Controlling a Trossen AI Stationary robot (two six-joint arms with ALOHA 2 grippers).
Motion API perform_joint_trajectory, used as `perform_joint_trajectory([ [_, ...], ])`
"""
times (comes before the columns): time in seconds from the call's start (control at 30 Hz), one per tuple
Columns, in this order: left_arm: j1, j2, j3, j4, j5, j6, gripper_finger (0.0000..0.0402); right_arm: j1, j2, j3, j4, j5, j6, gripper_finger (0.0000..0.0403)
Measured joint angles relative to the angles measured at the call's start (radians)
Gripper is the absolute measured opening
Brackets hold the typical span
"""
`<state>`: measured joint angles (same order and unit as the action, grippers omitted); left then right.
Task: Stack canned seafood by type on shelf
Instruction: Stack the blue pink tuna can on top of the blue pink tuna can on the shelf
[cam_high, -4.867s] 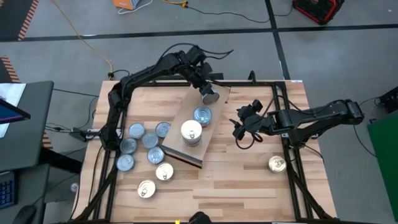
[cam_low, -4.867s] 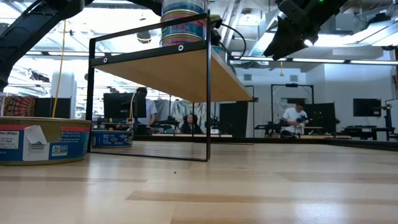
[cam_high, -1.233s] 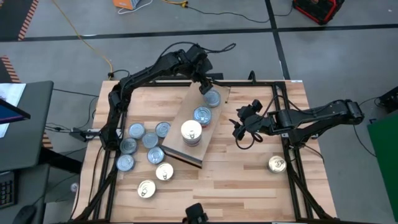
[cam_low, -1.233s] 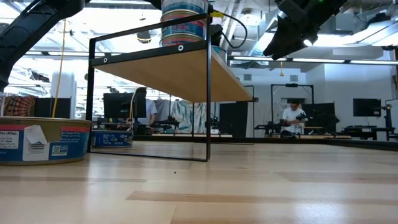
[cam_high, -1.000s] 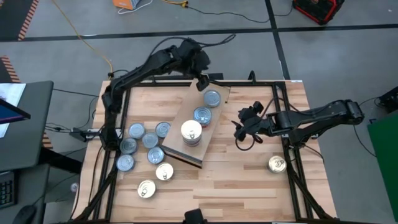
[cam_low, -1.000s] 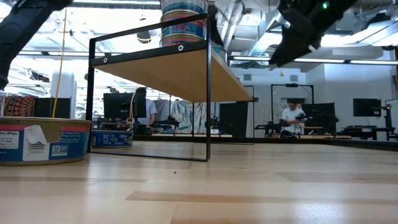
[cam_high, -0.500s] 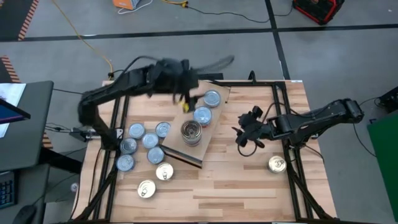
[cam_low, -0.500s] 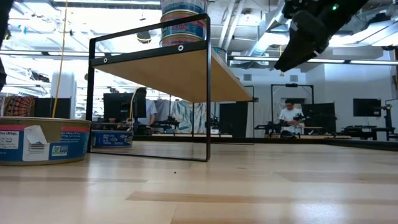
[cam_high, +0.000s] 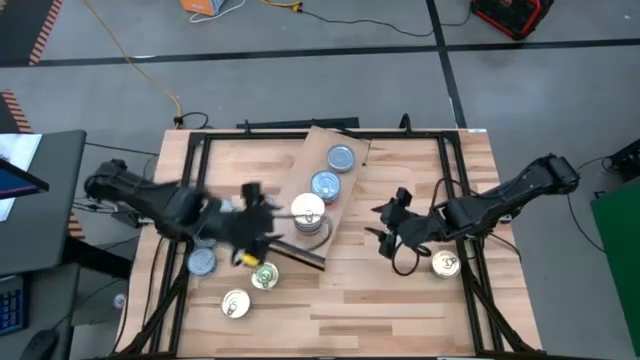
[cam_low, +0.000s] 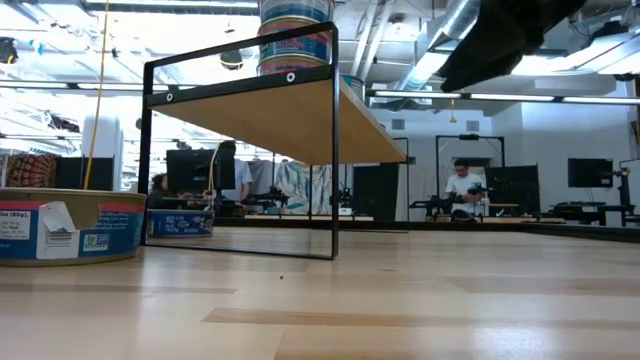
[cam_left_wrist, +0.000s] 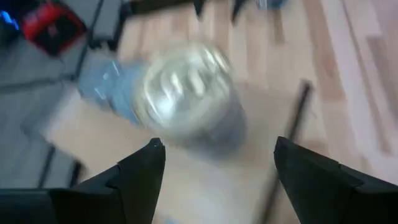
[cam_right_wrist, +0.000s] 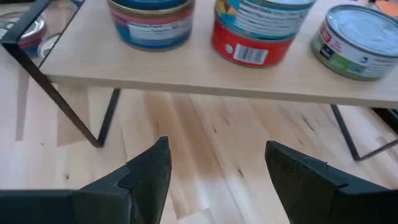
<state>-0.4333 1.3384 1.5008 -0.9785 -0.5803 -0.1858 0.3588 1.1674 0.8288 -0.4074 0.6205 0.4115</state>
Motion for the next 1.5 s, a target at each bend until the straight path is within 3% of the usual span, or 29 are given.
perform_joint_trajectory([
  [0.1, -0.13, -0.033, -0.047, -0.096, 0.001, -0.211, 0.029, -0.019, 0.015, 0.0, 0.003, 0.004, 0.006, 0.0285],
  [0.23, -0.282, -0.036, -0.105, -0.162, 0.081, -0.474, 0.029, -0.049, 0.018, 0.0, 0.021, 0.004, 0.037, 0.0285],
  [0.5, -0.478, 0.044, -0.296, -0.005, 0.157, -0.789, 0.029, -0.045, 0.026, 0.0, 0.083, -0.074, 0.2, 0.0285],
  [0.67, -0.498, 0.171, -0.342, 0.003, 0.157, -0.866, 0.029, 0.004, 0.033, 0.0, 0.136, -0.074, 0.235, 0.0285],
  [0.8, -0.482, 0.285, -0.342, 0.007, 0.168, -0.772, 0.029, 0.035, 0.032, 0.0, 0.182, -0.074, 0.235, 0.0285],
  [1.07, -0.416, 0.427, -0.336, 0.025, 0.313, -0.674, 0.029, 0.047, 0.032, 0.0, 0.185, -0.073, 0.205, 0.0285],
  [1.23, -0.413, 0.443, -0.337, 0.203, 0.151, -0.559, 0.029, 0.045, 0.032, 0.0, 0.185, -0.072, 0.201, 0.0285],
  [1.5, -0.383, 0.447, -0.348, 0.512, -0.266, -0.296, 0.029, 0.045, 0.032, 0.0, 0.193, -0.072, 0.2, 0.0285],
])
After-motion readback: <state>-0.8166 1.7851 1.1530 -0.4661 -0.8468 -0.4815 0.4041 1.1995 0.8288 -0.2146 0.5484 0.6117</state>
